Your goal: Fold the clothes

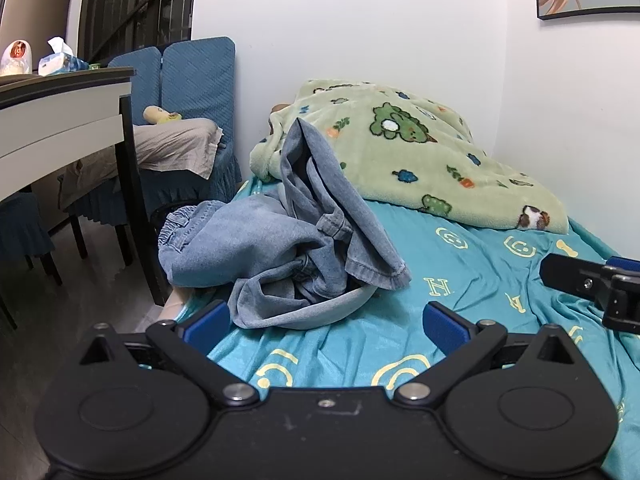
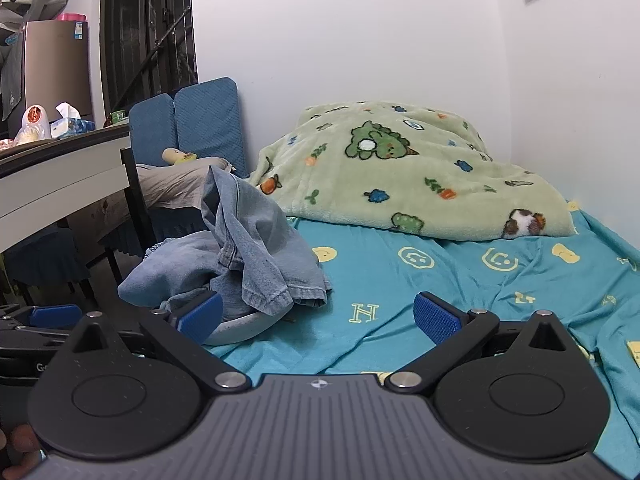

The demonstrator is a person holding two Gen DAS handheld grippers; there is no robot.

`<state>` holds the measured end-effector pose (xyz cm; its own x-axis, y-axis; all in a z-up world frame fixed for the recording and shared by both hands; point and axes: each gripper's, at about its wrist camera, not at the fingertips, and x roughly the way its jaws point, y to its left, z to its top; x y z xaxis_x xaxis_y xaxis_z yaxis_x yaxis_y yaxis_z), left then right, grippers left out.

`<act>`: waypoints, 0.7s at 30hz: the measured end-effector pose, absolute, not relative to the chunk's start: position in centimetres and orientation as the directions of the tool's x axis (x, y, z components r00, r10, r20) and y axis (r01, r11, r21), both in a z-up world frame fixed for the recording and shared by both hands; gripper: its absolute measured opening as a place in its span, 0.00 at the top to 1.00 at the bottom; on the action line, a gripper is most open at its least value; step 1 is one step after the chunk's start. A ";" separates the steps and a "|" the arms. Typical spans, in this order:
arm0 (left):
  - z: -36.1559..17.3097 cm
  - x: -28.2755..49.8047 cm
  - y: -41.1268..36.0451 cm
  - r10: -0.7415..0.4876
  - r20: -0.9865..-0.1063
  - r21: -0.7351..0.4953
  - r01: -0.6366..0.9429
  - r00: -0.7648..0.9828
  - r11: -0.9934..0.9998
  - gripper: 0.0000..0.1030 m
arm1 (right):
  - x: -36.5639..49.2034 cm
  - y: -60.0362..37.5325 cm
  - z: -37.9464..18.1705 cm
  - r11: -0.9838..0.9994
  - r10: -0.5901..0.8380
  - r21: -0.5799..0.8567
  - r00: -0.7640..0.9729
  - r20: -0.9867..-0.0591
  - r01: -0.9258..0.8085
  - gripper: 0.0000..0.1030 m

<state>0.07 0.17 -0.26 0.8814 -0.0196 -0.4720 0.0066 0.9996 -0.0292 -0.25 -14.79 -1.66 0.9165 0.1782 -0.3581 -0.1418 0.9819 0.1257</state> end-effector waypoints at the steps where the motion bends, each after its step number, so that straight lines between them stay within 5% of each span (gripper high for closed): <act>1: -0.3 0.1 0.2 -0.022 -0.473 -0.031 0.008 0.881 1.000 0.00 | -0.3 -14.8 -1.7 0.982 0.179 0.128 0.916 -0.358 -0.142 0.00; 21: -0.4 0.1 0.1 -0.038 -0.480 -0.038 0.022 0.876 0.999 0.00 | -0.1 -15.2 -1.4 0.983 0.173 0.126 0.919 -0.354 -0.136 0.00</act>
<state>0.14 0.13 -0.42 0.8765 -0.0376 -0.4800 0.0221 0.9990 -0.0377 -0.14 -15.16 -1.42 0.9191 0.1730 -0.3539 -0.1363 0.9826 0.1263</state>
